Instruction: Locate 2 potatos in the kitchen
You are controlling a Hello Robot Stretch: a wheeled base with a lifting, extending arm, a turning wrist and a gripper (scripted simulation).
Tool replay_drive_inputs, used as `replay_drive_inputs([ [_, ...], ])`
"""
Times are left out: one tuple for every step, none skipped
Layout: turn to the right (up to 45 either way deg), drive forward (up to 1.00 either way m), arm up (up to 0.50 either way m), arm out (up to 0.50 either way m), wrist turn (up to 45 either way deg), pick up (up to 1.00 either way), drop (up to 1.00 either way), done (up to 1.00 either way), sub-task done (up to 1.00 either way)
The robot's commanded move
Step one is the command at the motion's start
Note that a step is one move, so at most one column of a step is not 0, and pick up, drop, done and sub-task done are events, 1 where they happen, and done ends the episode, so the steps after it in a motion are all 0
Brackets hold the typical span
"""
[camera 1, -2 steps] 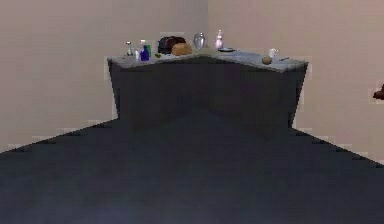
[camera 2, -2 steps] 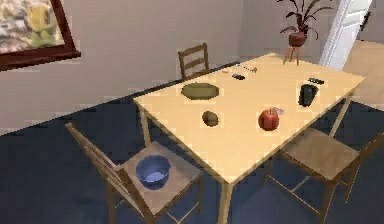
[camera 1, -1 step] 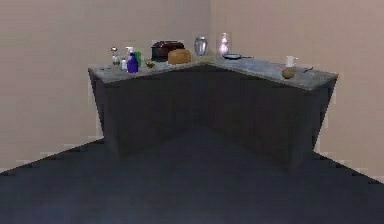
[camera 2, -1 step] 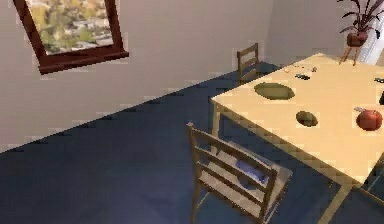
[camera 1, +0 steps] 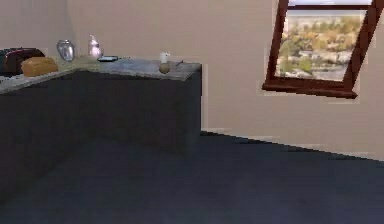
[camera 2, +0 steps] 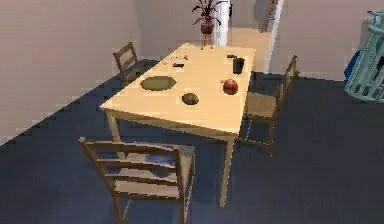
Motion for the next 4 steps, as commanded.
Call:
replay_drive_inputs([
  [0.0, 1.0, 0.0, 0.0, 0.0, 0.0, 0.0, 0.0, 0.0],
  [12.0, 0.0, 0.0, 0.0, 0.0, 0.0, 0.0, 0.0, 0.0],
  [0.0, 0.2, 0.0, 0.0, 0.0, 0.0, 0.0, 0.0, 0.0],
  [-33.0, 0.0, 0.0, 0.0, 0.0, 0.0, 0.0, 0.0, 0.0],
])
